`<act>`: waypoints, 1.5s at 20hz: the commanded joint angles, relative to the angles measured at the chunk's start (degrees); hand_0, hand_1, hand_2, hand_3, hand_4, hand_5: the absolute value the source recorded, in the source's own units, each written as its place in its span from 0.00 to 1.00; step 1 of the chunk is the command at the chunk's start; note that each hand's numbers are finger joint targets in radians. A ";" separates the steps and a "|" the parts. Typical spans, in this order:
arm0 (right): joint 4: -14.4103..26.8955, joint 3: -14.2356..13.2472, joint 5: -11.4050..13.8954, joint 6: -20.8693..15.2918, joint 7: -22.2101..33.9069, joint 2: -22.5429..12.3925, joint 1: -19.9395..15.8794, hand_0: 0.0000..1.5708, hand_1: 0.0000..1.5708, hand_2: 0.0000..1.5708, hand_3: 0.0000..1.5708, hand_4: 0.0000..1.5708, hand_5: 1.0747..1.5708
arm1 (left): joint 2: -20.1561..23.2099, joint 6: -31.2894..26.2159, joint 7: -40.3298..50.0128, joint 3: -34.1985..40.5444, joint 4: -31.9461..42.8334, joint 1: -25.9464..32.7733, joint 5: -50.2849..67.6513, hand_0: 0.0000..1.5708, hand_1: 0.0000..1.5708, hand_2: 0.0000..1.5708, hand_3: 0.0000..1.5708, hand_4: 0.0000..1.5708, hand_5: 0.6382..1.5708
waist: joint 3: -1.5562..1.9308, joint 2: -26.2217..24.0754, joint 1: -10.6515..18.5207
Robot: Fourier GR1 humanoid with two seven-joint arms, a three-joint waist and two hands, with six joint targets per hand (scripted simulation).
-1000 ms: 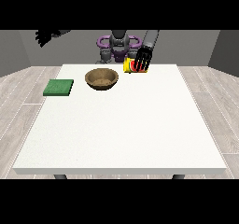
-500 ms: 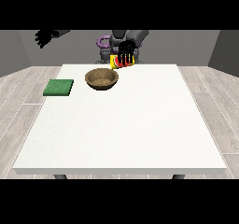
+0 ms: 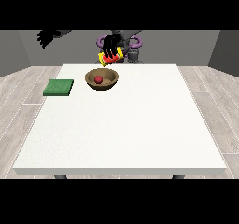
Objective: Pick the cup and pour the ball into the bowl, then pick the bowl and place it on the pad
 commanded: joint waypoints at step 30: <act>-3.01 -0.19 3.17 -17.30 -4.58 12.04 -0.13 0.00 0.00 0.00 0.00 0.00 1.00 | 17.18 -14.37 -29.66 54.30 -41.70 11.76 82.33 0.00 0.00 0.00 0.00 0.20 0.92 | -0.21 17.23 19.70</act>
